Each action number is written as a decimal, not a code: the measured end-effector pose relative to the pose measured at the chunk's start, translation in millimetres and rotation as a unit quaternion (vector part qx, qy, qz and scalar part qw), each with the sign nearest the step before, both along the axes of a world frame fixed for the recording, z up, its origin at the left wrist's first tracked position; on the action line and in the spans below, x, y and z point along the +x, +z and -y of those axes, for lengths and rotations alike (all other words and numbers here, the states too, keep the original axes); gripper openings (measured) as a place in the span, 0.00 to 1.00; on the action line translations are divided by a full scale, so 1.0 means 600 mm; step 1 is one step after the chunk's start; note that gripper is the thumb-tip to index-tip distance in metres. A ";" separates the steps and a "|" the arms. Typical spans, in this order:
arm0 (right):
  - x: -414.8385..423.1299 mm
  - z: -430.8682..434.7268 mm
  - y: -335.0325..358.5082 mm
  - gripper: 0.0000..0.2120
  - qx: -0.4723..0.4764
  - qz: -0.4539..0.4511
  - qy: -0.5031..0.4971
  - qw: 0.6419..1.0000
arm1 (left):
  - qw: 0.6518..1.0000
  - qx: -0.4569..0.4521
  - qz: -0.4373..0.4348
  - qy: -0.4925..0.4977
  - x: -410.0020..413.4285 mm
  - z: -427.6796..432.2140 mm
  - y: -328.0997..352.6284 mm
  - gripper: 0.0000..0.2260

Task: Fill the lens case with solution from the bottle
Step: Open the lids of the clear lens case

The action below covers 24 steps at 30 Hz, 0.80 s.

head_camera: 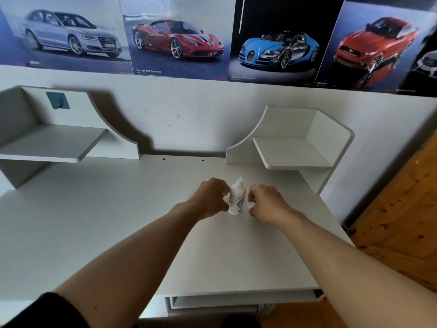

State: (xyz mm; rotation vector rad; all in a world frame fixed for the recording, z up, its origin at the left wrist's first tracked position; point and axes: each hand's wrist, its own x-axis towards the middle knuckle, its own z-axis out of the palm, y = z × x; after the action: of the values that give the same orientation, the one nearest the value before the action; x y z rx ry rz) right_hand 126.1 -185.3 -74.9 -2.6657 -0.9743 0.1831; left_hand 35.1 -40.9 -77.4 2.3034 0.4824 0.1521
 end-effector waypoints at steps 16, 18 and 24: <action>-0.004 0.002 -0.015 0.09 -0.009 -0.025 0.007 1.000 | 0.996 0.042 0.022 0.081 -0.019 -0.028 -0.003 0.14; -0.005 0.003 -0.015 0.10 -0.013 -0.022 0.006 1.000 | 0.996 0.043 0.020 0.081 -0.020 -0.029 -0.004 0.13; -0.007 0.003 -0.012 0.10 -0.019 -0.015 -0.013 1.000 | 0.996 0.048 0.015 0.080 -0.022 -0.028 -0.004 0.12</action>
State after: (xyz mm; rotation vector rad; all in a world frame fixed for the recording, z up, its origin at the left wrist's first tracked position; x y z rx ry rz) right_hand 121.6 -187.3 -82.1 -2.7005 -0.9360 0.2370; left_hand 21.8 -24.2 -79.8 2.3510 0.6580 0.2932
